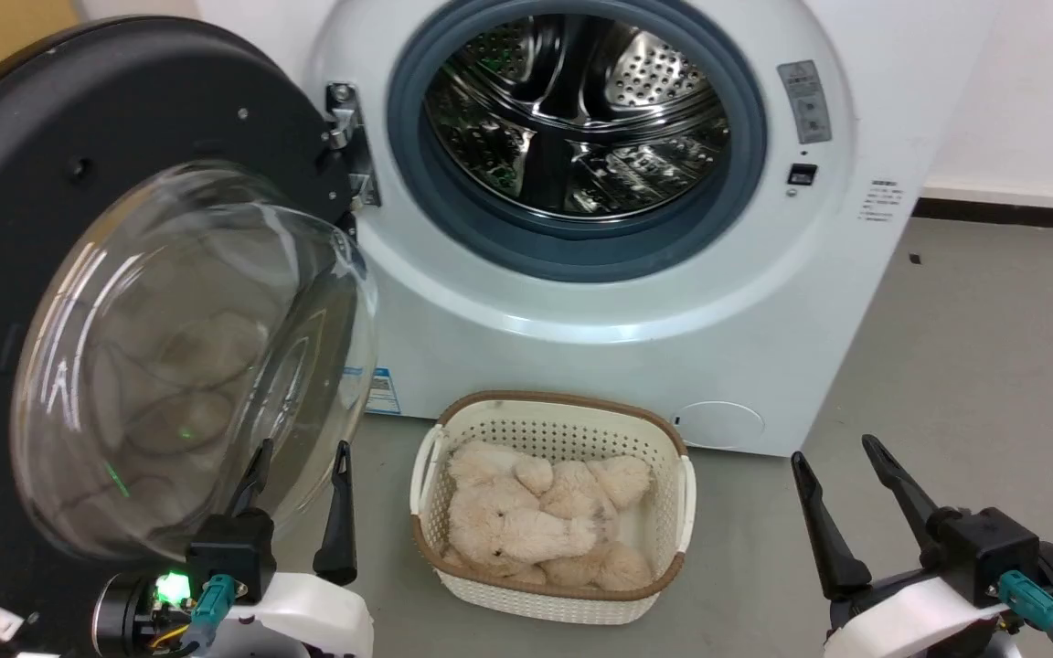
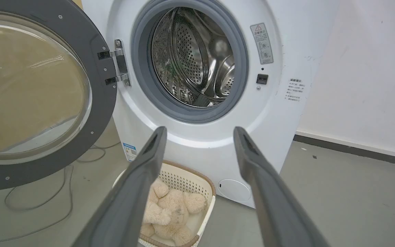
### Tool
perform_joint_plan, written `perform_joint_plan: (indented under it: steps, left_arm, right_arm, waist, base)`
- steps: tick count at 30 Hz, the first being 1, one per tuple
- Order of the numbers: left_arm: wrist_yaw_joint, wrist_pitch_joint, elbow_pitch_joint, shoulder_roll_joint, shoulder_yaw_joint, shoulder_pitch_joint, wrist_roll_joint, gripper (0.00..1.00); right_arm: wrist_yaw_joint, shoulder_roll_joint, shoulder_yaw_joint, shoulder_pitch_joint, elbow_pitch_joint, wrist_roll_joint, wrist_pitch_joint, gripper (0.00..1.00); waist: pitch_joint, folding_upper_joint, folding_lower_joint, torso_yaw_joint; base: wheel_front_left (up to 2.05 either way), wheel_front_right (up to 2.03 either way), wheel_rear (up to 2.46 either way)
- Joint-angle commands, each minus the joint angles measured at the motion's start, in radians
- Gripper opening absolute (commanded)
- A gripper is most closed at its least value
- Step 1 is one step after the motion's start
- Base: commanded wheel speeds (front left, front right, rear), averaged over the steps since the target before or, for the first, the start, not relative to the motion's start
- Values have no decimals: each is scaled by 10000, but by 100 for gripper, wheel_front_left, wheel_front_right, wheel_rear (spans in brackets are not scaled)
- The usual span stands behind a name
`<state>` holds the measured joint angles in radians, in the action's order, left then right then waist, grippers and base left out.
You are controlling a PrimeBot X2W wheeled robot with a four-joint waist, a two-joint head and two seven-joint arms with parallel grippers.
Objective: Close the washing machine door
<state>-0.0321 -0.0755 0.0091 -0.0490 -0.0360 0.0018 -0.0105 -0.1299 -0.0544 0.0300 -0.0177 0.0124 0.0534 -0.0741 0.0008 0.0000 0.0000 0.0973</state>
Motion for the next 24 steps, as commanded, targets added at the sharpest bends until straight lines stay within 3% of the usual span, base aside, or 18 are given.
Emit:
perform_joint_plan:
  steps: [1, 24]
  left_arm:
    - [-38, -110, -18, -5, -25, 115, -25, 100]
    - [-298, -591, -225, -42, -128, 363, -46, 100]
  right_arm:
    - [-3, 14, 39, -147, 68, 93, -124, 100]
    - [-4, 21, 562, -128, -14, 334, -605, 100]
  waist:
    - [-10, 0, 0, 123]
    - [9, 0, 0, 1699]
  base:
    - [0, 0, 0]
    - [0, 0, 0]
